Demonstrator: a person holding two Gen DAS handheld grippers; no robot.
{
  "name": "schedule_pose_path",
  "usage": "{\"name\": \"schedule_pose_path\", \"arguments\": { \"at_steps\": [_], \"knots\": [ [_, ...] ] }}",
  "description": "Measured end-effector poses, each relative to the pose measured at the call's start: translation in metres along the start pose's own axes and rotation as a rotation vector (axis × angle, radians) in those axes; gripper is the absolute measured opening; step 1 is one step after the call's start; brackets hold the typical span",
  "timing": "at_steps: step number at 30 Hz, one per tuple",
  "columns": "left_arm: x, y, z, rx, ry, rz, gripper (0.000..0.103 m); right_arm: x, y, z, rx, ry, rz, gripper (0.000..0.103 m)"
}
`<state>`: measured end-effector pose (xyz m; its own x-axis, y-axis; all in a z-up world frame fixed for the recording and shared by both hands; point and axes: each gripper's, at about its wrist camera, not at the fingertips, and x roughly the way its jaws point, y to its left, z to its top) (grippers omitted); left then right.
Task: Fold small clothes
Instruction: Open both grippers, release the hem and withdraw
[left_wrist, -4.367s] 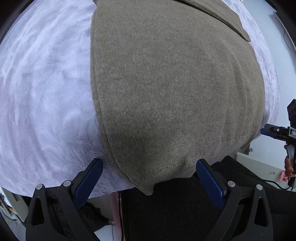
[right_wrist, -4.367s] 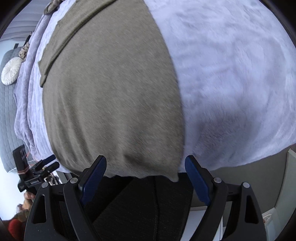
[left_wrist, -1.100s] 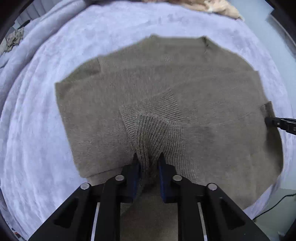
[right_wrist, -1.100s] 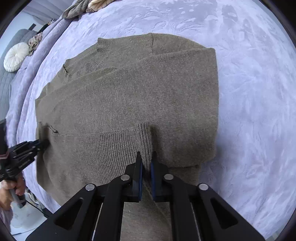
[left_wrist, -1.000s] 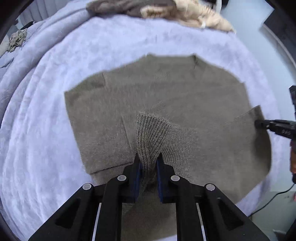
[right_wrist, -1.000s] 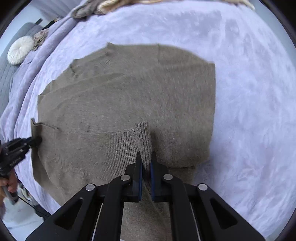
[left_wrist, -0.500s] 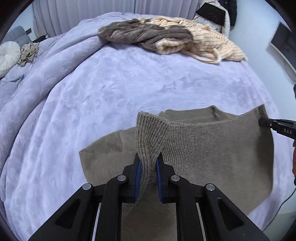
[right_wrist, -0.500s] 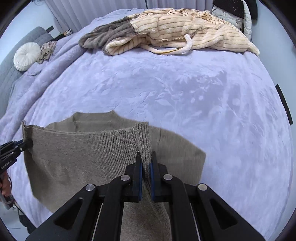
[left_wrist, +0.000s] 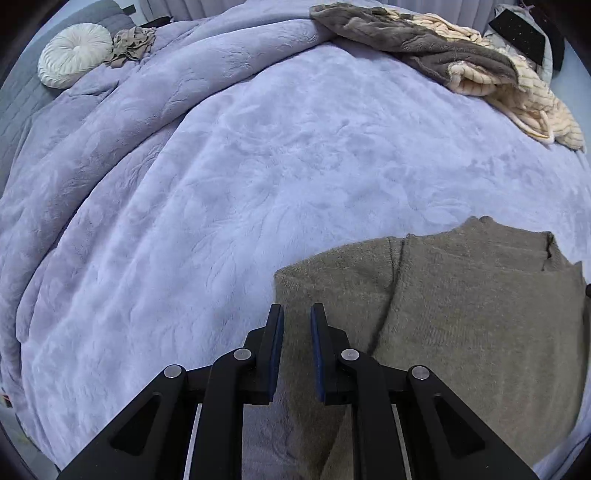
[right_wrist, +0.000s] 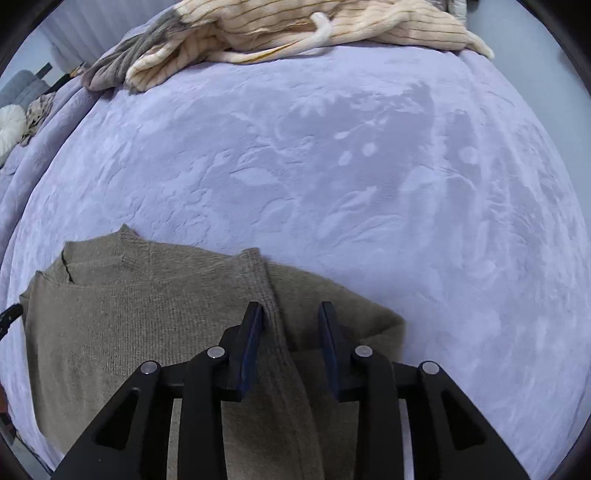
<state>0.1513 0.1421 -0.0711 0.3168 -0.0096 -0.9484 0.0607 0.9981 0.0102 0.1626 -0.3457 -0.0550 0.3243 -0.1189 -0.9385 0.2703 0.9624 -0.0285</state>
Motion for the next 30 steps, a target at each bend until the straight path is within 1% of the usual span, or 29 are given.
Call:
{"name": "schedule_pose_path", "arguments": {
  "at_steps": [2, 3, 5, 7, 8, 10, 11, 12, 13, 15, 18, 21, 22, 23, 24, 26, 27, 28, 30],
  "knots": [
    [-0.013, -0.001, -0.008, 0.017, 0.005, -0.072, 0.016, -0.017, -0.009, -0.008, 0.035, -0.026, 0.058, 0.029],
    [-0.019, -0.005, -0.013, 0.026, 0.012, -0.123, 0.016, -0.026, -0.011, -0.016, 0.042, -0.027, 0.111, 0.026],
    [-0.025, -0.018, -0.026, 0.041, 0.044, -0.230, 0.016, -0.035, -0.008, -0.033, 0.035, -0.018, 0.177, 0.026],
    [-0.021, -0.037, -0.043, 0.033, 0.099, -0.319, 0.016, -0.033, 0.001, -0.056, 0.007, 0.015, 0.226, 0.026],
    [-0.015, -0.045, -0.051, 0.035, 0.118, -0.325, 0.016, -0.025, 0.006, -0.067, -0.010, 0.042, 0.221, 0.026],
    [0.005, -0.057, -0.071, 0.031, 0.167, -0.277, 0.016, -0.003, 0.011, -0.086, -0.016, 0.094, 0.176, 0.025],
    [0.012, -0.058, -0.079, 0.020, 0.178, -0.274, 0.016, 0.004, 0.009, -0.093, -0.013, 0.096, 0.164, 0.024],
    [0.012, -0.054, -0.086, 0.004, 0.152, -0.293, 0.016, 0.006, 0.006, -0.096, -0.016, 0.071, 0.160, 0.023],
    [0.009, -0.049, -0.090, -0.006, 0.135, -0.311, 0.016, 0.004, 0.004, -0.098, -0.026, 0.057, 0.142, 0.023],
    [0.006, -0.036, -0.097, -0.029, 0.158, -0.314, 0.016, 0.000, -0.002, -0.102, -0.044, 0.058, 0.122, 0.023],
    [0.002, -0.014, -0.111, -0.034, 0.194, -0.267, 0.016, -0.009, -0.015, -0.108, -0.054, 0.075, 0.115, 0.018],
    [-0.009, -0.003, -0.125, -0.048, 0.202, -0.269, 0.016, -0.020, -0.019, -0.113, -0.020, 0.088, 0.102, 0.018],
    [-0.015, -0.004, -0.127, -0.039, 0.195, -0.233, 0.016, -0.024, -0.018, -0.116, -0.007, 0.094, 0.096, 0.019],
    [-0.020, -0.006, -0.128, -0.026, 0.187, -0.198, 0.016, -0.032, -0.020, -0.125, 0.004, 0.094, 0.095, 0.022],
    [-0.024, -0.006, -0.130, -0.024, 0.180, -0.195, 0.016, -0.038, -0.018, -0.130, 0.014, 0.093, 0.107, 0.022],
    [-0.033, -0.007, -0.134, -0.051, 0.167, -0.239, 0.016, -0.052, -0.011, -0.142, 0.028, 0.090, 0.157, 0.022],
    [-0.035, -0.009, -0.136, -0.052, 0.162, -0.245, 0.016, -0.057, -0.008, -0.149, 0.024, 0.088, 0.173, 0.022],
    [-0.035, -0.014, -0.138, -0.044, 0.158, -0.239, 0.016, -0.062, -0.002, -0.156, 0.006, 0.089, 0.189, 0.022],
    [-0.029, -0.017, -0.145, -0.040, 0.177, -0.216, 0.016, -0.064, 0.010, -0.170, -0.031, 0.105, 0.200, 0.022]
  ]
}}
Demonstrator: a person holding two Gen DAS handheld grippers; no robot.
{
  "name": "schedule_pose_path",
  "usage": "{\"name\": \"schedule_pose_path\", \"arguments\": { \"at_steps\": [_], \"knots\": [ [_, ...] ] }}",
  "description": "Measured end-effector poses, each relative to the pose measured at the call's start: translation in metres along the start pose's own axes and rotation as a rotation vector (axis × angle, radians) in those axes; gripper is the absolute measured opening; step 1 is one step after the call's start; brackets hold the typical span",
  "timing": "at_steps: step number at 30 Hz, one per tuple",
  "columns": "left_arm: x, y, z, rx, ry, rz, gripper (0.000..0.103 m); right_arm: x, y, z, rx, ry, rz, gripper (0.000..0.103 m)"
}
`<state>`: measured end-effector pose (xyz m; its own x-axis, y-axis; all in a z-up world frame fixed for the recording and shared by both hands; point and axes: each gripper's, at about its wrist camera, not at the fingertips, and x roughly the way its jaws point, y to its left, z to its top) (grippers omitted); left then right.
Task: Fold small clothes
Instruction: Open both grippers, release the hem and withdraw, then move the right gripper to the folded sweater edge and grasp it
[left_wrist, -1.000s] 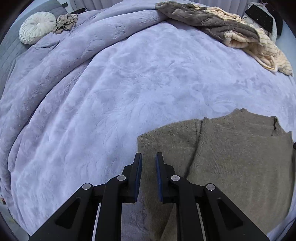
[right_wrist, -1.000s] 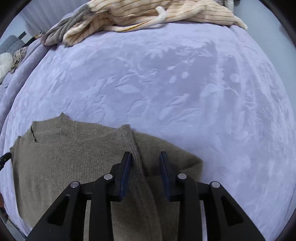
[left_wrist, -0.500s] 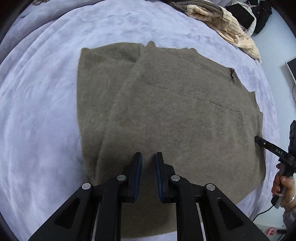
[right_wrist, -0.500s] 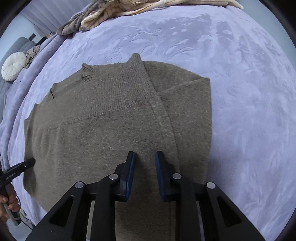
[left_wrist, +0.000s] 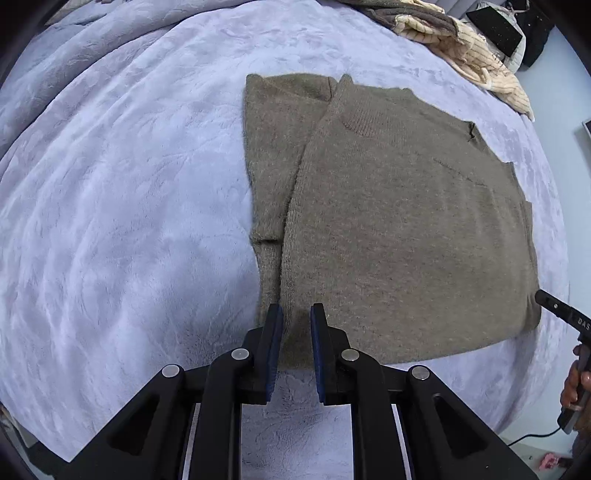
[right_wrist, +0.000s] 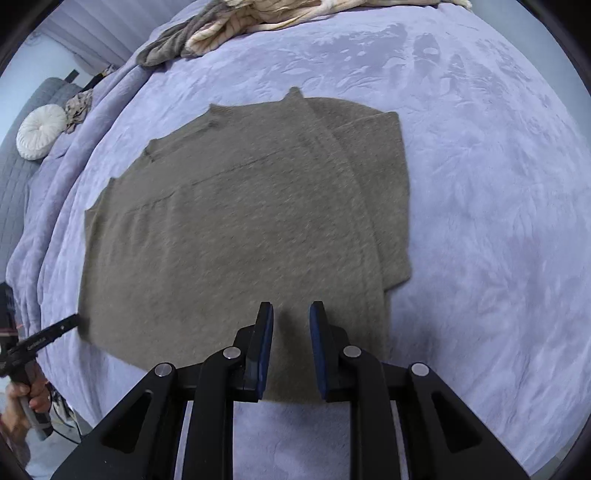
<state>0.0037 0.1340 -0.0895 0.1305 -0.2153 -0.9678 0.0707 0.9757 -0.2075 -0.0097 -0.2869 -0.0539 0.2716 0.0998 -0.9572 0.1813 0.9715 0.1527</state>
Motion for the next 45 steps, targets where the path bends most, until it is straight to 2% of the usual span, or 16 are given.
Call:
{"name": "schedule_pose_path", "arguments": {
  "at_steps": [3, 4, 6, 9, 13, 16, 20, 25, 29, 30, 31, 32, 33, 37, 43, 45],
  "knots": [
    [0.020, 0.004, -0.012, 0.002, 0.046, 0.065, 0.016, 0.022, 0.001, -0.024, -0.005, 0.091, -0.057, 0.022],
    [0.025, 0.008, -0.018, -0.014, 0.064, 0.058, 0.020, 0.028, -0.003, -0.030, 0.007, 0.111, -0.066, 0.022],
    [0.023, 0.015, -0.025, -0.047, 0.054, 0.038, 0.025, 0.030, -0.012, -0.040, 0.043, 0.102, -0.042, 0.022],
    [0.017, 0.019, -0.032, -0.068, 0.053, 0.027, 0.025, 0.024, -0.015, -0.046, 0.052, 0.108, -0.038, 0.022],
    [0.014, 0.016, -0.038, -0.058, 0.062, 0.067, 0.025, 0.019, -0.016, -0.054, 0.083, 0.134, -0.058, 0.022],
    [0.007, 0.015, -0.047, -0.063, 0.057, 0.047, 0.025, 0.011, -0.019, -0.064, 0.148, 0.131, -0.025, 0.022],
    [-0.004, 0.006, -0.058, -0.033, 0.045, 0.055, 0.025, 0.003, -0.016, -0.076, 0.196, 0.132, -0.004, 0.023],
    [-0.018, 0.004, -0.069, 0.004, 0.057, 0.062, 0.025, -0.003, -0.005, -0.088, 0.194, 0.139, 0.006, 0.024],
    [-0.026, 0.010, -0.076, 0.014, 0.048, 0.043, 0.025, -0.004, 0.021, -0.094, 0.170, 0.145, 0.017, 0.036],
    [-0.026, 0.013, -0.078, 0.008, 0.054, 0.038, 0.034, -0.003, 0.028, -0.098, 0.163, 0.146, 0.019, 0.040],
    [-0.026, 0.015, -0.080, 0.001, 0.061, 0.034, 0.069, -0.002, 0.033, -0.100, 0.159, 0.149, 0.023, 0.040],
    [-0.028, 0.018, -0.084, -0.005, 0.059, 0.036, 0.084, 0.001, 0.040, -0.101, 0.154, 0.156, 0.026, 0.040],
    [-0.033, 0.020, -0.087, -0.008, 0.040, 0.046, 0.089, 0.003, 0.044, -0.103, 0.151, 0.162, 0.029, 0.040],
    [-0.039, 0.026, -0.091, 0.011, 0.025, 0.068, 0.089, 0.010, 0.063, -0.108, 0.149, 0.179, 0.059, 0.045],
    [-0.034, 0.049, -0.091, -0.032, 0.060, 0.063, 0.089, 0.021, 0.094, -0.109, 0.124, 0.197, 0.118, 0.071],
    [-0.028, 0.052, -0.088, -0.037, 0.088, 0.024, 0.089, 0.024, 0.105, -0.108, 0.120, 0.199, 0.157, 0.079]
  ]
}}
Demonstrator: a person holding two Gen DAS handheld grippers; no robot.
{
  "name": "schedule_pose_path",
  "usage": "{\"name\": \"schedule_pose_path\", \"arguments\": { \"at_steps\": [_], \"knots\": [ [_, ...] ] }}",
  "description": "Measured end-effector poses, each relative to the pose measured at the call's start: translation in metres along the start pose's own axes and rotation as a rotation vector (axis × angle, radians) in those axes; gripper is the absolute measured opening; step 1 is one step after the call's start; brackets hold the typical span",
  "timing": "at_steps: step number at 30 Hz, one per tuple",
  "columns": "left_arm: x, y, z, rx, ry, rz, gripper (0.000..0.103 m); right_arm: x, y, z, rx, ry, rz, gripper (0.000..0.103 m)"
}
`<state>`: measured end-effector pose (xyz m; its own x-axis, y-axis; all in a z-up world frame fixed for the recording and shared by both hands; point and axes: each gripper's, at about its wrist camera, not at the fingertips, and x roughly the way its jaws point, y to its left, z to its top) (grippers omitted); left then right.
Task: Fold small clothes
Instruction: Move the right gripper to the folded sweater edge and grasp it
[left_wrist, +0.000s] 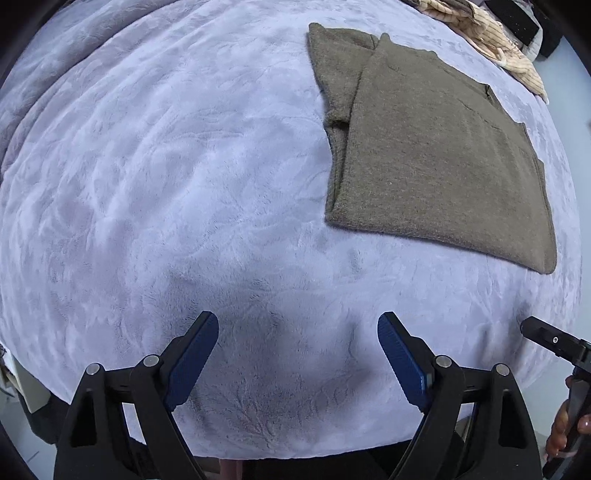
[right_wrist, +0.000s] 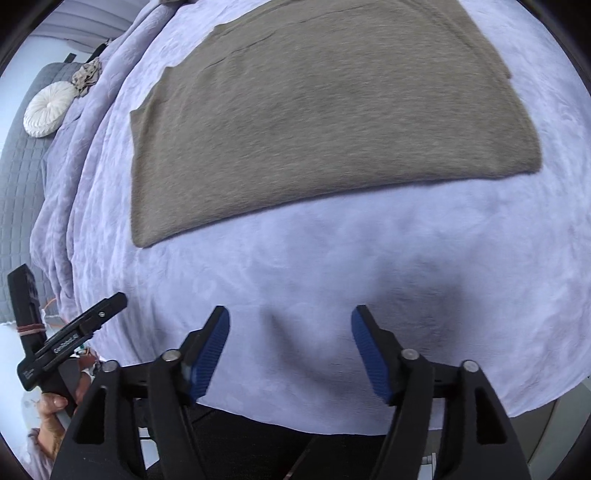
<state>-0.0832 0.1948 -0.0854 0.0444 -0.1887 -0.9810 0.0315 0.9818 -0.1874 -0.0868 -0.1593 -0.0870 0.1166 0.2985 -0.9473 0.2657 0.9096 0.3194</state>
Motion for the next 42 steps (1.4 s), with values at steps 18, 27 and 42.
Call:
{"name": "schedule_pose_path", "arguments": {
  "at_steps": [18, 27, 42],
  "knots": [
    [-0.009, 0.042, 0.013, -0.060, -0.033, -0.031, 0.089, 0.081, 0.072, 0.039, 0.208, 0.037, 0.395, 0.091],
    [-0.003, 0.049, 0.015, -0.078, -0.030, -0.030, 0.089, 0.119, 0.080, 0.064, 0.334, 0.050, 0.506, 0.042],
    [-0.008, 0.084, 0.048, -0.157, -0.103, -0.145, 0.089, 0.136, 0.092, 0.056, 0.156, 0.055, 0.434, 0.012]
  ]
}}
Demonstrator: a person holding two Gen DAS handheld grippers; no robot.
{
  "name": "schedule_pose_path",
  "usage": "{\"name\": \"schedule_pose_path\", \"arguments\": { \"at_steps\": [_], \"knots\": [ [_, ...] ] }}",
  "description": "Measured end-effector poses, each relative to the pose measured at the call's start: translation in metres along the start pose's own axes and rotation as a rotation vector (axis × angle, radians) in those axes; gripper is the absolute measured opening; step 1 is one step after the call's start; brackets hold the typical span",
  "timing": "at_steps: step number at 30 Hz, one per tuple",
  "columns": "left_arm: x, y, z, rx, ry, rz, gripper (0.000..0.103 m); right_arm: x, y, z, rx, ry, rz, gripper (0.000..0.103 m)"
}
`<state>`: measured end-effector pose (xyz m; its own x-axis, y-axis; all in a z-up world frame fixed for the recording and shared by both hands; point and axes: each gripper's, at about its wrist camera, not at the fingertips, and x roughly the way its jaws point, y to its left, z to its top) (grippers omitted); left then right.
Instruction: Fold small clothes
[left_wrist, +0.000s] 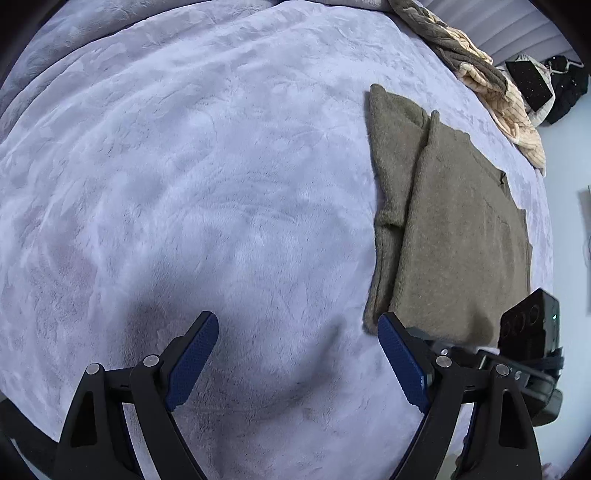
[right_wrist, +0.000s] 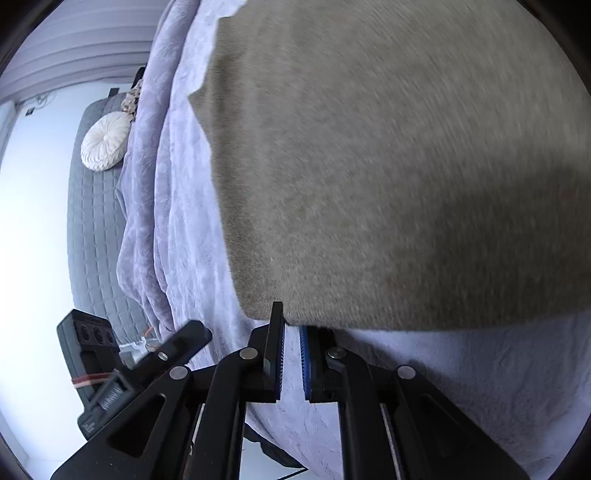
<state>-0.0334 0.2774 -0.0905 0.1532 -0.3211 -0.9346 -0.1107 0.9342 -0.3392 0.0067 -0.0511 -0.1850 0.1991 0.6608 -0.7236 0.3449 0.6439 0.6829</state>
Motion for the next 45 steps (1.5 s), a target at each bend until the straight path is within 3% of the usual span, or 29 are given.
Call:
{"name": "schedule_pose_path", "arguments": {
  "at_steps": [2, 4, 6, 8, 11, 13, 15, 17, 25, 30, 32, 34, 36, 38, 40, 42, 43, 44, 45],
  "knots": [
    [0.002, -0.001, 0.006, -0.001, 0.005, -0.036, 0.089, 0.001, 0.000, -0.003, -0.014, -0.006, -0.011, 0.019],
    [0.006, -0.004, 0.012, -0.019, 0.023, -0.098, 0.089, -0.004, 0.003, -0.004, -0.023, -0.023, 0.009, 0.033],
    [0.013, -0.005, 0.018, -0.056, 0.045, -0.172, 0.089, -0.014, 0.005, -0.005, -0.019, -0.069, 0.051, 0.059],
    [0.017, -0.005, 0.023, -0.084, 0.057, -0.224, 0.089, -0.021, 0.003, -0.003, 0.006, -0.109, 0.068, 0.061],
    [0.023, -0.005, 0.031, -0.114, 0.082, -0.322, 0.089, -0.027, -0.018, 0.001, 0.141, -0.154, 0.143, 0.061],
    [0.033, -0.010, 0.039, -0.129, 0.111, -0.396, 0.089, -0.029, -0.031, 0.004, 0.241, -0.173, 0.200, 0.055],
    [0.045, -0.017, 0.048, -0.146, 0.152, -0.470, 0.089, -0.025, -0.040, 0.009, 0.328, -0.163, 0.284, 0.020],
    [0.054, -0.022, 0.056, -0.152, 0.178, -0.506, 0.089, -0.027, -0.041, 0.014, 0.351, -0.155, 0.378, 0.010],
    [0.089, -0.059, 0.111, -0.114, 0.228, -0.656, 0.089, -0.078, 0.010, 0.039, 0.088, -0.167, 0.401, 0.010],
    [0.097, -0.107, 0.132, -0.020, 0.224, -0.650, 0.089, -0.075, 0.028, 0.039, -0.003, -0.119, 0.333, 0.010],
    [0.096, -0.129, 0.135, 0.033, 0.185, -0.569, 0.086, -0.069, 0.030, 0.036, -0.038, -0.078, 0.273, 0.010],
    [0.097, -0.150, 0.134, 0.120, 0.149, -0.433, 0.057, -0.063, 0.027, 0.030, -0.102, 0.004, 0.158, 0.010],
    [0.104, -0.165, 0.130, 0.183, 0.153, -0.316, 0.054, -0.059, 0.029, 0.022, -0.183, 0.066, 0.010, 0.014],
    [0.109, -0.172, 0.125, 0.226, 0.158, -0.266, 0.054, -0.067, 0.027, 0.015, -0.238, 0.084, -0.085, 0.014],
    [0.110, -0.176, 0.123, 0.238, 0.157, -0.238, 0.054, -0.087, 0.022, 0.014, -0.255, 0.051, -0.134, 0.015],
    [0.110, -0.179, 0.123, 0.229, 0.149, -0.220, 0.052, -0.115, 0.010, 0.021, -0.228, -0.028, -0.173, 0.041],
    [0.109, -0.181, 0.124, 0.229, 0.140, -0.199, 0.040, -0.128, 0.003, 0.024, -0.213, -0.073, -0.189, 0.042],
    [0.109, -0.182, 0.123, 0.237, 0.133, -0.176, 0.034, -0.141, -0.004, 0.028, -0.202, -0.112, -0.204, 0.040],
    [0.108, -0.183, 0.124, 0.242, 0.124, -0.156, 0.025, -0.153, -0.011, 0.033, -0.197, -0.146, -0.236, 0.028]
  ]
}}
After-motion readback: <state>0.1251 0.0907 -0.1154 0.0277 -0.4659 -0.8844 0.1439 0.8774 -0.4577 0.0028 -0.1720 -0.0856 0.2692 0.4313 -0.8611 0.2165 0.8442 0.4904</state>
